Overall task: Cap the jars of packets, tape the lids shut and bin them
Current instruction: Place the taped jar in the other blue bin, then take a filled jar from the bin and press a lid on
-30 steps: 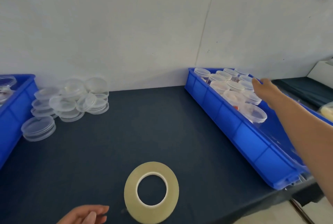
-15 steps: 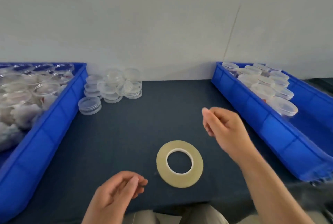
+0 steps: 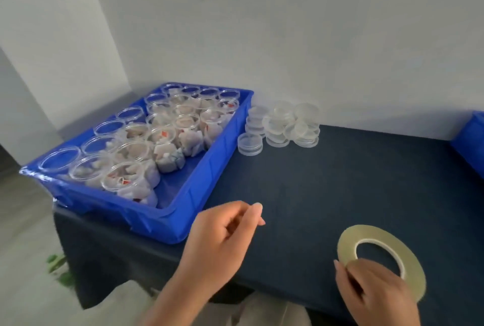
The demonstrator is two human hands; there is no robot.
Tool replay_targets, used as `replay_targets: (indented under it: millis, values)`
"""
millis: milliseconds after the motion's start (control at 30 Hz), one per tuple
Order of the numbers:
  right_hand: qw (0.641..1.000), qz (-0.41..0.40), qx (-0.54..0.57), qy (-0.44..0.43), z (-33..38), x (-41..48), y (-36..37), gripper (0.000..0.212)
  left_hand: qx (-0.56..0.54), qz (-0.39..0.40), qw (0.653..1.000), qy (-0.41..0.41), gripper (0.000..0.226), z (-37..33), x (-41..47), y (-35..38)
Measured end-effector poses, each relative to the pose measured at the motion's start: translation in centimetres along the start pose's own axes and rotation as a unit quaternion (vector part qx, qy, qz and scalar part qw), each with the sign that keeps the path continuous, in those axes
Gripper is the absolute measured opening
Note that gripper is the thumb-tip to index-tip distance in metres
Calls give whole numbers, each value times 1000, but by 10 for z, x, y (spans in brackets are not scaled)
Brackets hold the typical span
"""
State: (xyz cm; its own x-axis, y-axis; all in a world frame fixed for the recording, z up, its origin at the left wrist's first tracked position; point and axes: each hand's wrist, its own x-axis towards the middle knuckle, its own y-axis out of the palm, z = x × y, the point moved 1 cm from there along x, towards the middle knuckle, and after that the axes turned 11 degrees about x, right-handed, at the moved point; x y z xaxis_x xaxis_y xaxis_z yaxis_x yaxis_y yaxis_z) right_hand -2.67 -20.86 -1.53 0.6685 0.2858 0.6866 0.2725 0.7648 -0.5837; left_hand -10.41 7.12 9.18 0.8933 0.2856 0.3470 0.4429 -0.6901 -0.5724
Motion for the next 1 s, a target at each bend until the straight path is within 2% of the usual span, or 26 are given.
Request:
replay_targets:
  millis: [133,233,333,400,500,600,700,833,900,1000]
  values:
    - [1000,1,-13,5,1,3,3,54,101,-30,993,-46,35,11,57,-43]
    - [1000,-2,-21,16,2,4,3,55,183,38,978,-90,25,29,107,-75]
    - [999,-1,-22,26,5,6,2,55,336,102,928,-125,32,54,157,-97]
    - [999,3,-18,31,8,8,1,55,425,98,883,-173,53,74,184,-103]
    - [999,8,-11,33,6,9,2,55,492,101,830,-244,82,103,200,-99]
    - [999,11,-3,36,2,8,4,57,532,82,805,-248,67,123,202,-95]
    - [999,6,-16,33,3,9,4,56,544,86,793,-260,46,127,205,-94]
    - [999,10,-26,37,4,9,4,54,541,74,795,-263,20,126,206,-93]
    - [999,11,-25,38,2,8,5,54,546,31,803,-237,17,122,202,-92]
    - [999,13,-22,33,-1,6,6,54,541,-91,826,-130,10,104,198,-93]
